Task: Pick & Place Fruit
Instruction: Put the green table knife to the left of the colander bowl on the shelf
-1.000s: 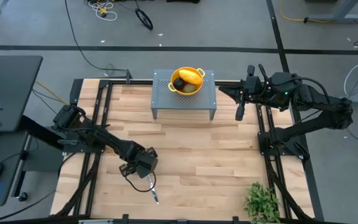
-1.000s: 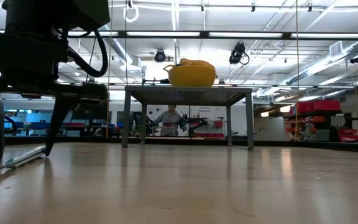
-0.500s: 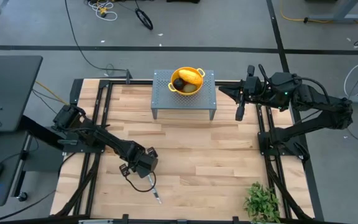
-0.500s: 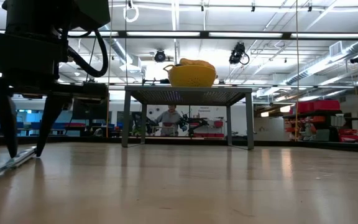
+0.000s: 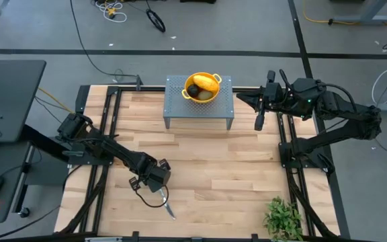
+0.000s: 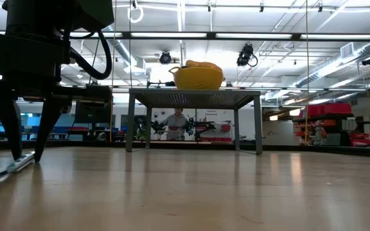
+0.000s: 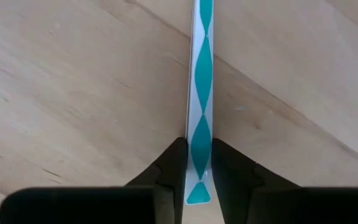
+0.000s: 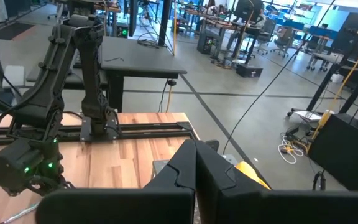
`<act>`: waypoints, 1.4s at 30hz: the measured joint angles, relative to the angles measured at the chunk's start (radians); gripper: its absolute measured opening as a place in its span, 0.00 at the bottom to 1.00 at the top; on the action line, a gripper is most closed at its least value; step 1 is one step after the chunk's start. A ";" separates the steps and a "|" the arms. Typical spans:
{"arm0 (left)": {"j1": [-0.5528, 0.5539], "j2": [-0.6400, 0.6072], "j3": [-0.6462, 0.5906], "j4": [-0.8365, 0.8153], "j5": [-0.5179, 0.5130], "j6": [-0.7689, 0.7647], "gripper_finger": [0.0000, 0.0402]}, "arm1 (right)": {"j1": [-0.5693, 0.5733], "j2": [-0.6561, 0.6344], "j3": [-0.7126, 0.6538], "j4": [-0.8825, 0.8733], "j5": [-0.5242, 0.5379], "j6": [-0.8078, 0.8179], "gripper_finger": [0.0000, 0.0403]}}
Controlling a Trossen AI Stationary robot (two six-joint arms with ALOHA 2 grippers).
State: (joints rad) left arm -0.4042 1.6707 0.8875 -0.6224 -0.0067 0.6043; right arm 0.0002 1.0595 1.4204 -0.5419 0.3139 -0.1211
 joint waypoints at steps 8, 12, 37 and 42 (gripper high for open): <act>0.000 0.000 0.001 0.001 -0.002 -0.007 0.13 | 0.000 0.000 0.000 0.000 0.000 0.000 0.00; 0.000 -0.006 0.009 -0.016 -0.007 -0.033 0.13 | 0.000 0.000 0.000 0.000 0.000 0.000 0.00; 0.000 -0.008 0.150 -0.190 0.001 -0.078 0.14 | 0.000 0.000 0.000 0.000 -0.001 0.000 0.00; 0.000 -0.008 0.219 -0.313 0.002 -0.104 0.13 | 0.000 0.000 0.000 0.008 -0.001 0.000 0.00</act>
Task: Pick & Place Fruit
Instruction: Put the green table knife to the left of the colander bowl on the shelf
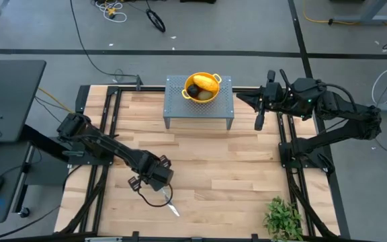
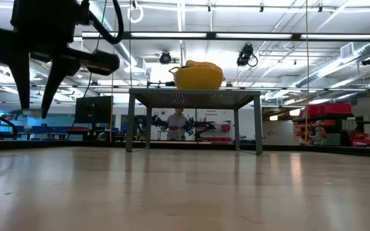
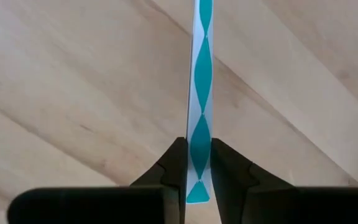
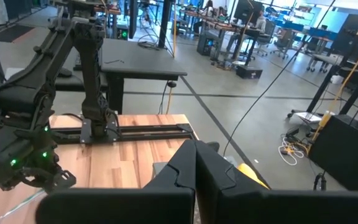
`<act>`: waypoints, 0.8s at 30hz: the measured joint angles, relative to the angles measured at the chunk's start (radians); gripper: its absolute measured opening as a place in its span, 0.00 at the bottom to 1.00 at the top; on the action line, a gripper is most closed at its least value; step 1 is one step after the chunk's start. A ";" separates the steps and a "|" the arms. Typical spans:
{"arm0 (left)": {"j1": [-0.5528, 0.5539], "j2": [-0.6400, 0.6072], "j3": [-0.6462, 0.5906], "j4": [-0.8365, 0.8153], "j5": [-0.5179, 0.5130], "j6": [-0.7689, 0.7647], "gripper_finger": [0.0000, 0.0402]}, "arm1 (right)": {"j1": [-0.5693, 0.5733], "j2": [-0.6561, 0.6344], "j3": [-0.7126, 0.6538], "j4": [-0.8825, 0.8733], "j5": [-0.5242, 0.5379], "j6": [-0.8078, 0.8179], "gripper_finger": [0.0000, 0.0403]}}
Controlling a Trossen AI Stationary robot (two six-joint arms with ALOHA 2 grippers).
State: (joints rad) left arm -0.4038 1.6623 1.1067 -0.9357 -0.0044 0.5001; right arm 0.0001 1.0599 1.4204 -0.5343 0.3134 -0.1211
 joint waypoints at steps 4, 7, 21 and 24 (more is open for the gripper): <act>0.000 0.000 0.048 -0.069 -0.001 -0.014 0.14 | 0.000 0.000 0.000 0.014 0.000 0.000 0.00; 0.000 -0.001 0.068 -0.089 -0.002 -0.014 0.13 | 0.000 0.000 0.000 0.027 0.000 0.000 0.00; 0.002 -0.037 0.079 -0.119 -0.010 -0.068 0.13 | 0.002 -0.001 0.000 0.030 -0.004 0.000 0.00; 0.005 -0.083 0.079 -0.127 -0.036 -0.095 0.14 | 0.002 -0.005 0.000 0.030 -0.039 0.000 0.00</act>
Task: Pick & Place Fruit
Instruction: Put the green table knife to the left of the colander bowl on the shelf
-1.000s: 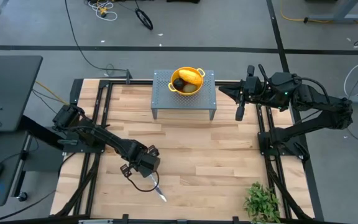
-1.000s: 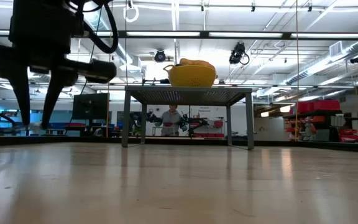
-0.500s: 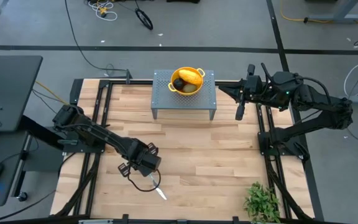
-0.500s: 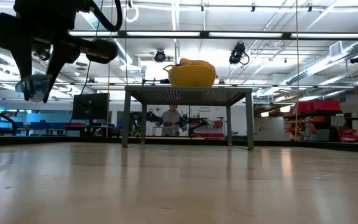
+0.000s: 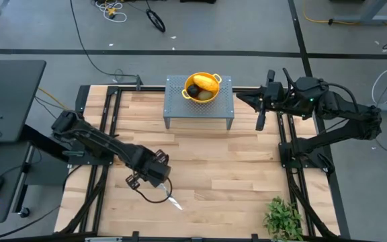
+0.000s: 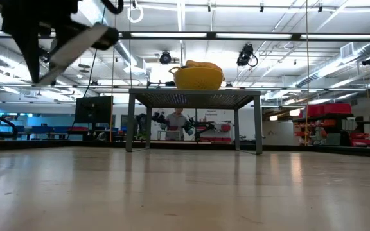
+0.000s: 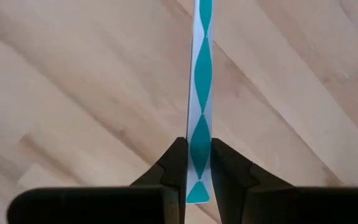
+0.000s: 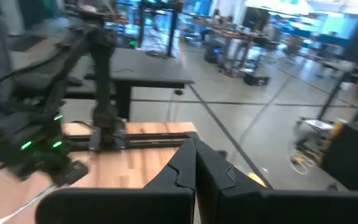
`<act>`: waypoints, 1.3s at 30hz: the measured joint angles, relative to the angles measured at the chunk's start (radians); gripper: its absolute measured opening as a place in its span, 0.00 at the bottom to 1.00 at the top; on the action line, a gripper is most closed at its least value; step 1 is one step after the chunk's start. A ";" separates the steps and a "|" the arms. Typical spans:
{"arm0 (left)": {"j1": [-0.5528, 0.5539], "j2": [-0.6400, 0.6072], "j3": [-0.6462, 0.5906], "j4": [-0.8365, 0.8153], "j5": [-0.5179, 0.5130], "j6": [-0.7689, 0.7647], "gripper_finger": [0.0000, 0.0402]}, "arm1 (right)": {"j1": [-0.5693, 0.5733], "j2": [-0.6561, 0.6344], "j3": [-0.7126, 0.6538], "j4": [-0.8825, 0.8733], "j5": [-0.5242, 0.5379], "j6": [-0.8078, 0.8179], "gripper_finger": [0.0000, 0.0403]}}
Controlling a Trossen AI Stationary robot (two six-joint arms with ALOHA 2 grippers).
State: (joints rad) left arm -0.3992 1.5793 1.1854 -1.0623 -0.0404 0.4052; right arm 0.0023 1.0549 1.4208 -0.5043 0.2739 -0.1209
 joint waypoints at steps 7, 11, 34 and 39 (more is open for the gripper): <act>0.013 -0.122 0.000 0.004 -0.014 -0.083 0.14 | 0.000 -0.037 0.000 0.000 -0.154 0.016 0.00; 0.020 -0.179 -0.001 0.002 -0.032 -0.097 0.13 | 0.001 -0.067 0.000 0.000 -0.154 0.034 0.00; 0.047 -0.290 -0.001 0.015 -0.052 -0.199 0.14 | 0.001 -0.199 0.000 -0.156 -0.234 0.060 0.00; 0.050 -0.310 -0.001 0.003 -0.053 -0.212 0.13 | 0.001 -0.234 0.000 -0.184 -0.234 0.060 0.00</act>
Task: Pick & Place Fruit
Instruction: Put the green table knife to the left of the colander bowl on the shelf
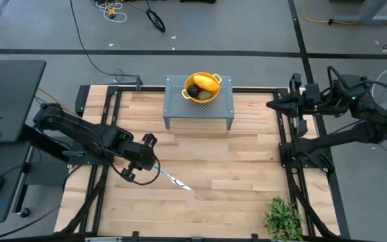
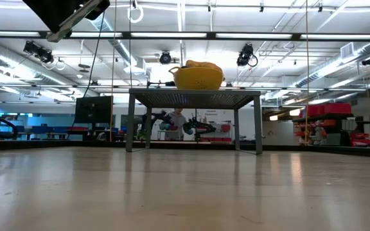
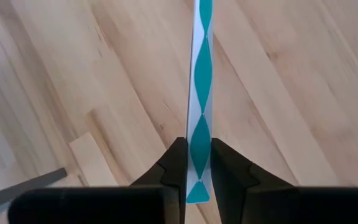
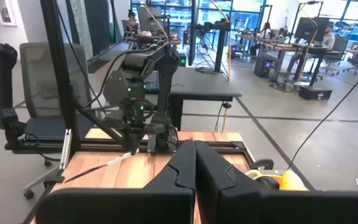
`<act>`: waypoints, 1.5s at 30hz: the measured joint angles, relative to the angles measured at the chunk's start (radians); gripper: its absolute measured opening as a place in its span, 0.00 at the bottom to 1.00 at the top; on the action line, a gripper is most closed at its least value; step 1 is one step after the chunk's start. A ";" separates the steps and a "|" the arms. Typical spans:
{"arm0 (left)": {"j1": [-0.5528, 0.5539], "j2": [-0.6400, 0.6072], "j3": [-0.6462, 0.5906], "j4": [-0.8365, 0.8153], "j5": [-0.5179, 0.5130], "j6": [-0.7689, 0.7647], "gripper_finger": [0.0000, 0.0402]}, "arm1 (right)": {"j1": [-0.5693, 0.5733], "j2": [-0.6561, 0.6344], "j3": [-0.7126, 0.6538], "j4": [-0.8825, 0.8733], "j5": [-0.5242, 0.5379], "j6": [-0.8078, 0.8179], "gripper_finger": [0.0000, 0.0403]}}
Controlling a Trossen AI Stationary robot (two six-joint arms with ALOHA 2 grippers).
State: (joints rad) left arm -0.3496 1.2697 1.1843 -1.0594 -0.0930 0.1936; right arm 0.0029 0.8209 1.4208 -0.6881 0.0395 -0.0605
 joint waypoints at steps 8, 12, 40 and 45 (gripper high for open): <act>0.012 -0.042 0.000 -0.022 -0.011 -0.014 0.13 | 0.000 -0.054 0.000 -0.015 0.002 0.000 0.00; 0.014 -0.047 0.000 -0.026 -0.012 -0.006 0.13 | 0.000 -0.058 0.000 -0.012 0.017 0.000 0.00; 0.340 -0.190 0.000 -0.029 0.049 0.096 0.13 | 0.000 -0.054 0.000 -0.011 0.019 0.000 0.00; 0.371 -0.192 0.000 -0.031 0.057 0.110 0.13 | 0.000 -0.054 0.000 -0.011 0.019 0.000 0.00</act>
State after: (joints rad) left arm 0.0210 1.0778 1.1843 -1.0902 -0.0362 0.3038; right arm 0.0027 0.7670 1.4208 -0.6994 0.0587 -0.0605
